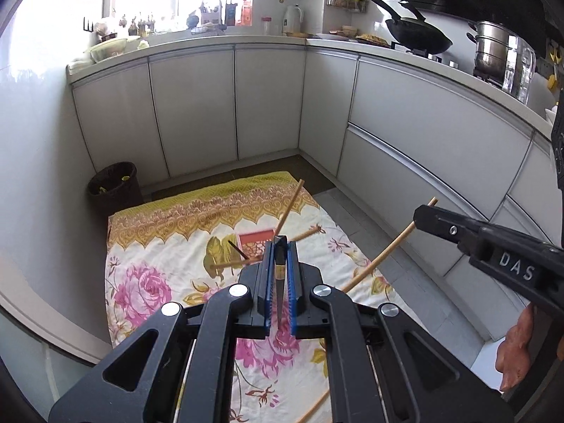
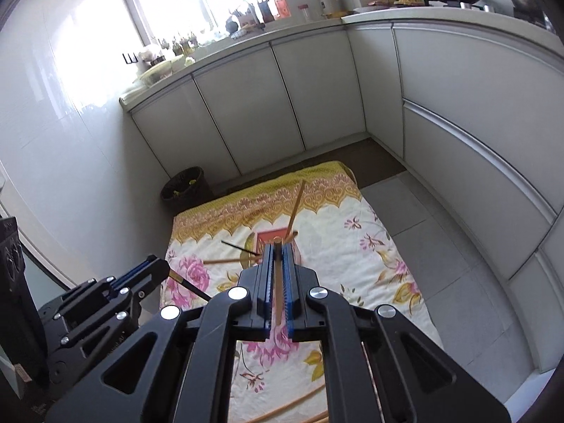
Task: Organize utensils
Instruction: 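Carry both held sticks over the pink mesh cup and lower them in, then open both tools to release the sticks into the cup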
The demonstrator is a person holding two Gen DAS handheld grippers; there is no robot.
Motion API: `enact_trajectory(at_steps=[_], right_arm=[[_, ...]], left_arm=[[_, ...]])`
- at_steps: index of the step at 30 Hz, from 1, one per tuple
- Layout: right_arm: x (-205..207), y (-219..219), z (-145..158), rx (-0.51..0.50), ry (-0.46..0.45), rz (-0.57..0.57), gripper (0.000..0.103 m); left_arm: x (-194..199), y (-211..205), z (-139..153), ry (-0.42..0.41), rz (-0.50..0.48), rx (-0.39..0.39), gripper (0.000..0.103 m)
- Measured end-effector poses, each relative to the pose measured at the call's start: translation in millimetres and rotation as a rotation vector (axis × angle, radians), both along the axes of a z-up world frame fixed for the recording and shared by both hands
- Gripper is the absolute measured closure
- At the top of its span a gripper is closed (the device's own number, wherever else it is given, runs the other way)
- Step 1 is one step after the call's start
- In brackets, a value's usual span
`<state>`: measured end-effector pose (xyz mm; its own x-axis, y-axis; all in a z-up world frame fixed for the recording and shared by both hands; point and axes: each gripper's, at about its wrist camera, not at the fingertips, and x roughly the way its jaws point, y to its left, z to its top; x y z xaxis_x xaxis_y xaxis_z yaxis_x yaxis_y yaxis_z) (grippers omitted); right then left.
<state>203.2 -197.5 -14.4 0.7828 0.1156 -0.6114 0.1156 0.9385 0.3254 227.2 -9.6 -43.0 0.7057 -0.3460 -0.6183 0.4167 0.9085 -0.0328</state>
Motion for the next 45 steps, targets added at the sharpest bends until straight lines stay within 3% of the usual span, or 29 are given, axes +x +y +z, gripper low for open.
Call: enact_trajectory(at_steps=[5,9,17,22,24,27,34,39,40,42,43,44,45], right_arm=[[29.4,-5.2,36.9,-0.023,-0.074,-0.012,0.098],[57.2,-6.2,48.7,-0.033,-0.107,-0.013,0.098],[113.1,-10.9,33.4,-0.023,-0.110,-0.016,0.098],[133.4,-15.6,17.0,-0.006,-0.101,-0.025,0.098],[137.9,-16.9,12.5,0.002,-0.094,-0.025,0.098],[141.9,-15.6,9.9,0.001,-0.092,-0.026,0.098],[148.4,-8.4,9.0,-0.008,-0.093,-0.027,0.098],[160.9,1.5,-6.2,-0.011,-0.055,-0.024,0.097],[163.8,3.7,-10.7,-0.012,-0.043,-0.021,0.095],[167.7,5.6,-18.3,-0.002,-0.021,-0.018,0.077],[167.9,5.5,-21.2,0.003,-0.019,-0.025,0.058],[167.0,4.8,-22.8,0.006,-0.025,-0.033,0.046],[165.7,3.6,-23.6,0.011,-0.033,-0.041,0.044]], left_arm=[[38.1,-4.4,21.1,-0.023,0.049,-0.033,0.097],[68.1,-9.9,22.7,-0.040,0.092,-0.038,0.097],[124.8,-14.4,1.0,-0.004,0.140,-0.043,0.097],[146.5,-14.2,-22.0,0.066,0.135,-0.059,0.096],[150.4,-17.1,-30.9,0.105,0.119,-0.044,0.095],[143.2,-15.5,-29.7,0.074,0.123,-0.057,0.071],[128.6,-4.4,-5.5,-0.006,0.159,-0.097,0.066],[127.6,1.2,-1.4,-0.020,0.190,-0.099,0.065],[128.3,2.4,-2.5,-0.017,0.194,-0.097,0.065],[129.7,4.9,-4.6,-0.014,0.203,-0.096,0.065],[130.2,6.0,-5.5,-0.013,0.207,-0.095,0.065],[130.4,7.2,-6.2,-0.012,0.211,-0.095,0.065],[130.5,9.3,-7.0,-0.013,0.219,-0.096,0.065]])
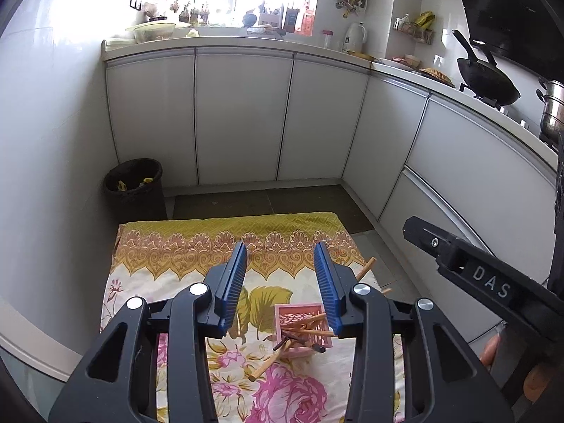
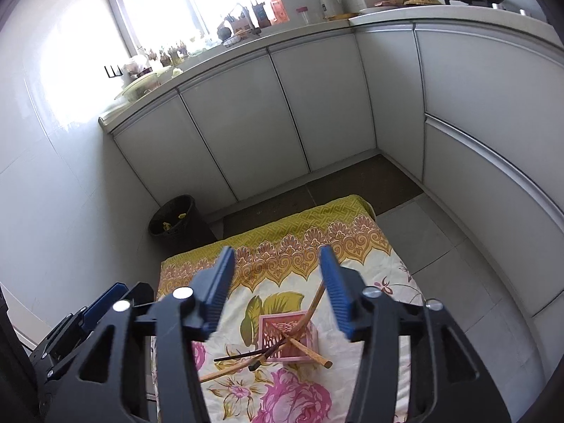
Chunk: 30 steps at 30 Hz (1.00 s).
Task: Organize utensils
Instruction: 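Open both tools to release the sticks into the cup, then move both tools back to the chopstick pile and close the left tool on a chopstick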
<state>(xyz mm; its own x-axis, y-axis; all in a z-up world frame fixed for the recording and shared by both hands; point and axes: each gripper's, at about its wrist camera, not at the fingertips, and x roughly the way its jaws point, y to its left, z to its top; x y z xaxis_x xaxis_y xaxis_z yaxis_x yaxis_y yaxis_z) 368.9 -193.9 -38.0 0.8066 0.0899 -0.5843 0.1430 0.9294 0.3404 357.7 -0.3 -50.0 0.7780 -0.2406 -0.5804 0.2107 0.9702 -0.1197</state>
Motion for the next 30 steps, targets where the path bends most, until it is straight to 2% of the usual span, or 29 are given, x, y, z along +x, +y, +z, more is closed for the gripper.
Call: enact_trajectory(at_steps=[3,5,10,11,16,20,22,25,30], right_arm=[[-3.3,-4.0,-0.5,0.003,-0.007,-0.022,0.032],[-6.9,-8.7,0.4,0.017,-0.020,-0.042,0.016],[-20.1,-21.5,1.4,0.032,-0.037,-0.083,0.008],[-23.1,-24.0,0.9,0.034,-0.033,-0.088,0.007],[-43.4,-37.1,-2.6,0.039,-0.007,-0.126,0.007],[-68.5,-46.7,-6.7,0.025,0.021,-0.169,0.007],[-84.1,-52.8,-9.7,0.036,0.034,-0.183,0.007],[-110.5,-62.1,-19.4,0.057,0.062,-0.206,0.007],[-161.8,-70.8,-47.0,0.017,0.122,-0.231,0.007]], left_arm=[[0.3,4.2,-2.0,0.008,0.010,-0.007,0.065],[-0.9,5.7,-2.5,0.008,0.018,-0.011,0.065],[-9.3,8.6,-2.0,0.000,0.026,-0.017,0.056],[-11.9,9.5,-1.3,-0.002,0.026,-0.021,0.054],[-35.6,16.2,4.0,-0.038,0.040,-0.041,0.029],[-61.0,21.6,9.9,-0.069,0.047,-0.046,0.017],[-76.9,24.2,11.6,-0.080,0.045,-0.044,0.008],[-99.1,23.7,10.8,-0.090,0.026,-0.017,0.007],[-135.4,15.7,-3.7,-0.070,-0.031,0.051,0.007]])
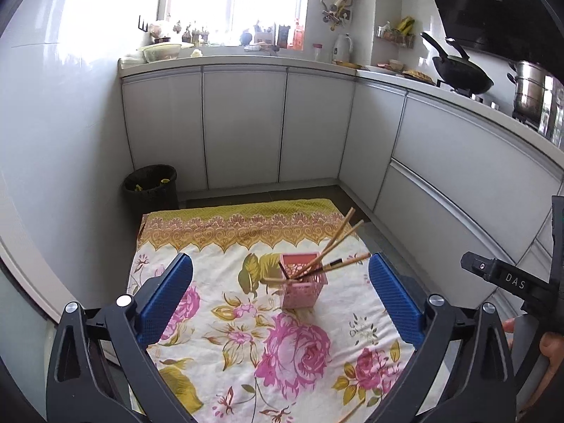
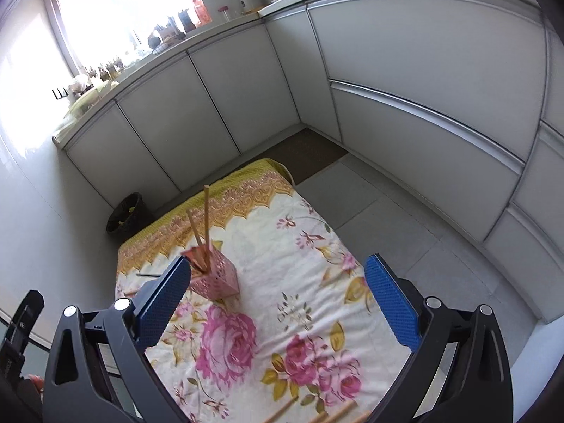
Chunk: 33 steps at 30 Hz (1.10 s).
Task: Organize utensils
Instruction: 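Move both tools back to the chopstick pile and close the left tool on a chopstick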
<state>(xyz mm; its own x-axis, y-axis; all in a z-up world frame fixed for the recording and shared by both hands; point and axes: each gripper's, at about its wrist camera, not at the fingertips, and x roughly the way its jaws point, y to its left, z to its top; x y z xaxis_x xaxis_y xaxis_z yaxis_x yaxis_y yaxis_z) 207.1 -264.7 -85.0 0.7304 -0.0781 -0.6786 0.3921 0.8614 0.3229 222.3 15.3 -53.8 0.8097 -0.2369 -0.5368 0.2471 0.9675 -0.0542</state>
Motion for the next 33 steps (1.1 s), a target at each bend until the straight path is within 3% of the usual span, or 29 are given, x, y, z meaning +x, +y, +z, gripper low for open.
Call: enact_trajectory(at_steps=[7,14,23,28,33], right_arm=[[-68.2,-8.4,-62.7,0.065,0.122,0.013,0.007],[-110.8,-1.0,-109.7,0.089,0.237,0.043,0.007],[-144.2,-20.1,-147.8,0.203,0.347,0.005,0.007],[-153.3,-30.1,-164.4,0.255,0.395,-0.020,0.007],[-155.2,-35.0,-168.5,0.274,0.410,-0.025,0.007]], left_arm=[[-28.2,-34.9,-64.9,0.169,-0.161,0.126,0.007],[-42.2,-96.9,-157.6,0.382,-0.396,0.410,0.007],[-37.3,-129.9,-232.9,0.588,-0.512,0.540,0.009],[-27.9,-142.4,-261.2,0.689,-0.546,0.559,0.048],[-21.5,-149.9,-271.3,0.702,-0.546,0.564,0.051]])
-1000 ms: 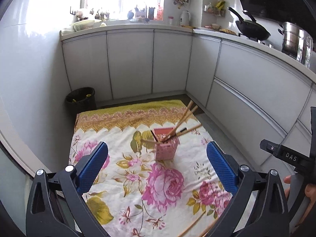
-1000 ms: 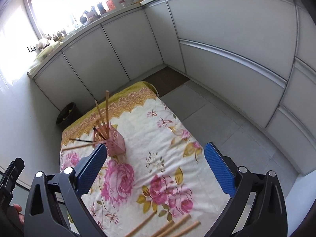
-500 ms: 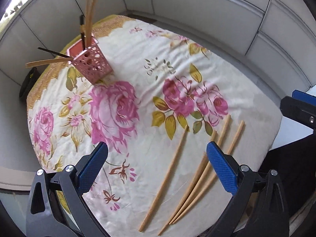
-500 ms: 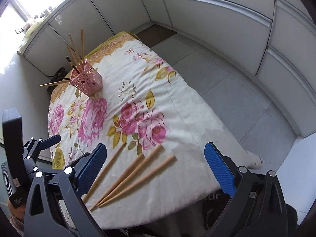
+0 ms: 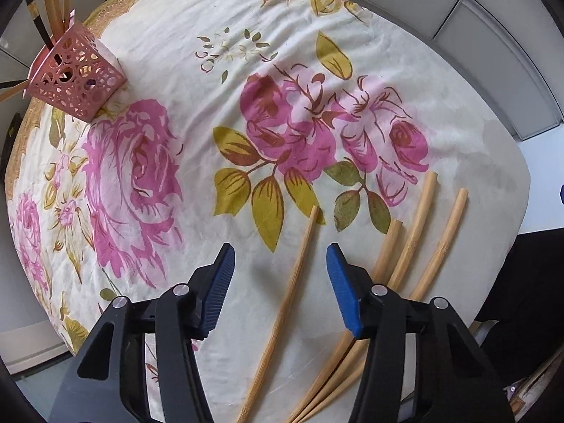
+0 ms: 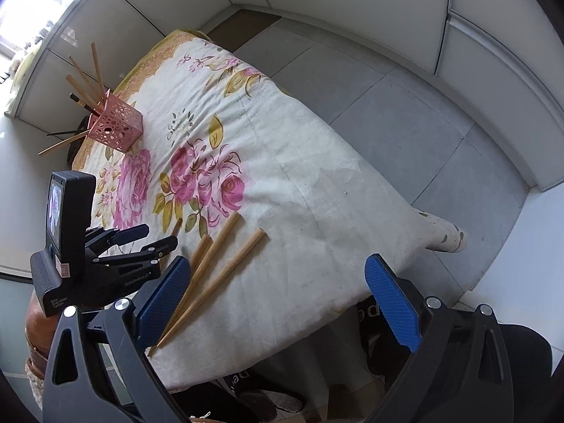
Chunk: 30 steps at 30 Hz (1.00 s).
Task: Organize utensils
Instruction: 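Move both tools back to the chopstick pile and close the left tool on a chopstick, then lift the chopstick with the left tool while the right tool grasps another chopstick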
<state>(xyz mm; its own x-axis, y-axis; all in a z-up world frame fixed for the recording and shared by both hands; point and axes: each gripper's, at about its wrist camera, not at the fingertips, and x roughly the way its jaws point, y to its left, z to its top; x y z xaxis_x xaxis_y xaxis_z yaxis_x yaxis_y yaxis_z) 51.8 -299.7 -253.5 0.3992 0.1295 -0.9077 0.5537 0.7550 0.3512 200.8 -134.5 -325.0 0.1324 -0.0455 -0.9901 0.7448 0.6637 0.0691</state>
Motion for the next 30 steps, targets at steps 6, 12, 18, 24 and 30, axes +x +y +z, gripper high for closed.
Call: enact_trajectory(at_steps=[6,12,18,24,30], right_arm=[[3.0,-2.1,-9.5,0.054,0.031,-0.003,0.007],[7.3,-2.4,-21.3,0.122,0.068,-0.026,0.007],[17.1,3.7,-29.8,0.170,0.099,-0.047,0.007],[37.2,14.3,-45.3,0.165,0.181,-0.046,0.035],[56.3,30.3,-62.6,0.123,0.247,-0.069,0.056]], left_arm=[[7.6,-6.7,-0.7,0.019,-0.008,-0.014,0.064],[0.9,-7.5,-7.0,0.055,-0.035,-0.041,0.097],[-11.9,2.1,-11.5,0.045,-0.007,-0.075,0.099],[-10.9,35.5,12.0,0.005,0.026,-0.099,0.100],[-5.1,69.3,42.9,-0.044,0.076,-0.160,0.099]])
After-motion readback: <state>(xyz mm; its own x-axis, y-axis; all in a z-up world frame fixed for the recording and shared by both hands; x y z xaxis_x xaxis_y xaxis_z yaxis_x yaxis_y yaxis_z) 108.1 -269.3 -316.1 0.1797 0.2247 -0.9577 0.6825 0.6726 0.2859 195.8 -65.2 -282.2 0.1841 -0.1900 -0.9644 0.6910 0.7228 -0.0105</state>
